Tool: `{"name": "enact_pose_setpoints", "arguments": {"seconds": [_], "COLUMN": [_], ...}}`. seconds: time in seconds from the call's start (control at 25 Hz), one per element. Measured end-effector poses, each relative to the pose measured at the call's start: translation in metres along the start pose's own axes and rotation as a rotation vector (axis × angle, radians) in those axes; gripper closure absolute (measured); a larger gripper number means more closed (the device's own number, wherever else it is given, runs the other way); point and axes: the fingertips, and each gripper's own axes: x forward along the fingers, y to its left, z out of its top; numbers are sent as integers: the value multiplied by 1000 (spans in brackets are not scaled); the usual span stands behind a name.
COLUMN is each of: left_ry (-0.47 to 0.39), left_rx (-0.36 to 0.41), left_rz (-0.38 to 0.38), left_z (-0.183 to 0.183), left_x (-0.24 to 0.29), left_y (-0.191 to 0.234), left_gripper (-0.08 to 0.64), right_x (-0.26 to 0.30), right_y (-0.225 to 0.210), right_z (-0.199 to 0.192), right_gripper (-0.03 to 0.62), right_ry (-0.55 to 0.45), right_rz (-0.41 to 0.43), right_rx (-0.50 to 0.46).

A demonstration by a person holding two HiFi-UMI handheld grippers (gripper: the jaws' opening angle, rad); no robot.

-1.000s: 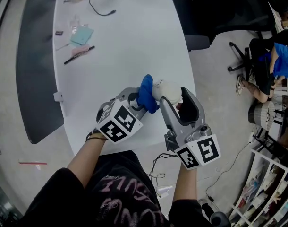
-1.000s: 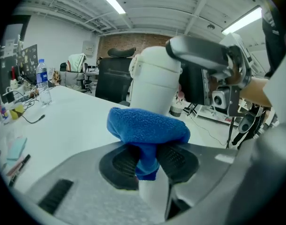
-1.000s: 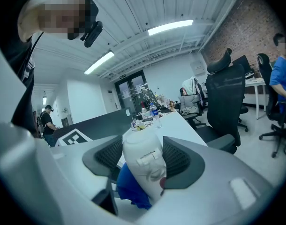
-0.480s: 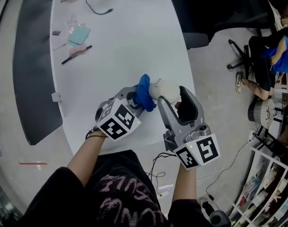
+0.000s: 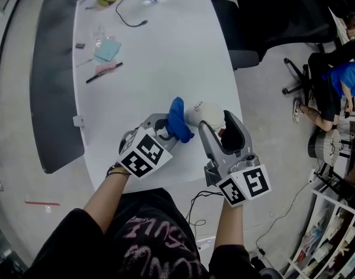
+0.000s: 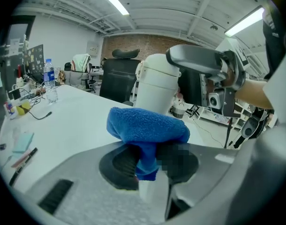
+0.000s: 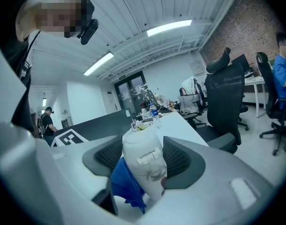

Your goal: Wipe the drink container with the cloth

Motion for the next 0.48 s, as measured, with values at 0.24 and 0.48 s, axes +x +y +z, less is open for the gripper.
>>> {"name": "enact_pose_setpoints", "arguments": {"seconds": [0.24, 0.48], "left_ry": [-37, -68], "left_rx": [-10, -7], "left_rz": [20, 52], "left_z": [7, 17], "left_x": [-15, -31], "left_y": [-1, -1], "left_gripper": [456, 456], "right_x": [1, 1], "right_y": [0, 0], "right_z": [-1, 0], "right_gripper": [313, 314], "right_ry": [-6, -17], "right_rz": [-3, -10], "right_rx": [6, 11]}}
